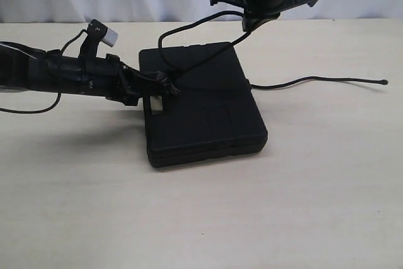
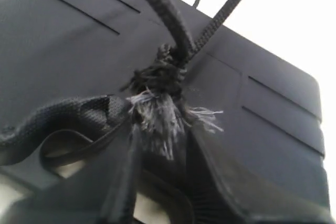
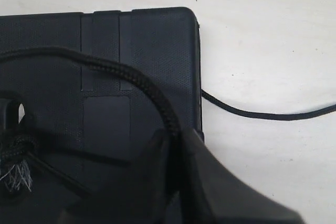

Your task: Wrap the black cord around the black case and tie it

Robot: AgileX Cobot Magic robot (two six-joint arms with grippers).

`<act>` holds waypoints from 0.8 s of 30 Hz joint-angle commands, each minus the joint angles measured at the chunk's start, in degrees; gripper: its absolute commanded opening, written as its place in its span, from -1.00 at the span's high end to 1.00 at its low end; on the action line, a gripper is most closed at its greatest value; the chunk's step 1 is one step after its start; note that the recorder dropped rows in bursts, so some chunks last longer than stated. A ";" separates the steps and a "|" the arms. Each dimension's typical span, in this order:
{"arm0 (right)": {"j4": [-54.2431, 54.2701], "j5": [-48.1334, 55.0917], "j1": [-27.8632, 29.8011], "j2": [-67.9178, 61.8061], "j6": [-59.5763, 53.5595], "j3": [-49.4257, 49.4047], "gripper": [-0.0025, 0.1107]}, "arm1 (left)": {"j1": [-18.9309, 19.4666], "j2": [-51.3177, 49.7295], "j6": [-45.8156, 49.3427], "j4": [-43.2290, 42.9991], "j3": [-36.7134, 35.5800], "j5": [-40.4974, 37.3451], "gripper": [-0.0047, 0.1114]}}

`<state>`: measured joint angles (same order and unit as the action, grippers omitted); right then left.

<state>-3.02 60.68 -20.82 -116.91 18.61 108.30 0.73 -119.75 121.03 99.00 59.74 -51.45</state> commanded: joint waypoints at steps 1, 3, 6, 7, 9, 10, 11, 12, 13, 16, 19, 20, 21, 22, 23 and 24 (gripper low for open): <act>-0.42 -0.35 0.19 0.57 0.27 0.06 0.88 | -0.15 0.05 1.77 0.94 0.49 -3.80 0.41; -0.42 -0.35 0.19 0.57 0.27 0.06 0.88 | -0.15 0.05 1.77 0.94 0.91 -4.08 0.41; -0.42 -0.35 0.19 0.57 0.27 0.06 0.88 | -1.04 0.05 1.77 0.94 1.07 -1.75 0.41; -0.42 -0.35 0.19 0.57 0.27 0.06 0.88 | -1.56 0.05 1.77 0.94 1.07 0.33 0.41; -0.42 -0.35 0.19 0.57 0.27 0.06 0.88 | -3.06 -0.04 1.77 0.86 1.81 5.32 0.34; -0.42 -0.35 0.19 0.57 0.27 0.06 0.88 | -3.71 -0.04 1.77 -0.17 2.37 7.25 0.29; -0.42 -0.35 0.19 0.57 0.27 0.06 0.88 | -4.76 -0.04 1.77 -1.81 3.14 9.73 0.22; -0.42 -0.35 0.19 0.57 0.27 0.06 0.88 | -5.43 -0.04 1.77 -2.68 3.68 11.02 0.17; -0.42 -0.35 0.19 0.57 0.27 0.06 0.88 | -6.09 -0.04 1.77 -3.07 4.11 12.06 0.11; -0.42 -0.23 0.19 0.57 0.24 0.06 0.88 | -7.82 -0.04 1.77 -2.96 5.47 13.09 -0.01; -0.42 -0.22 0.19 0.57 0.10 0.06 0.88 | -8.12 -0.04 1.77 -2.96 7.14 12.58 -0.01; -0.42 -0.22 0.19 0.57 -0.01 0.06 0.88 | -8.12 -0.04 1.77 -2.96 7.37 12.58 -0.01; -0.42 -0.22 0.19 0.57 -0.17 0.06 0.88 | -8.12 -0.04 1.77 -2.82 7.36 12.58 -0.01; -0.42 -0.46 0.19 0.57 -0.39 0.06 0.88 | -8.12 -0.04 1.77 -2.93 7.97 11.67 -0.01; -0.42 -0.67 0.19 0.57 -0.39 0.06 0.88 | -8.12 -0.04 1.77 -2.81 8.34 11.30 -0.01; -0.42 -0.67 0.19 0.57 -0.39 0.06 0.88 | -8.12 -0.04 1.77 -2.81 8.41 11.01 -0.01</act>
<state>-3.02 60.68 -20.82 -116.91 18.72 108.30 -7.27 -119.84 121.03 96.05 67.31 -38.99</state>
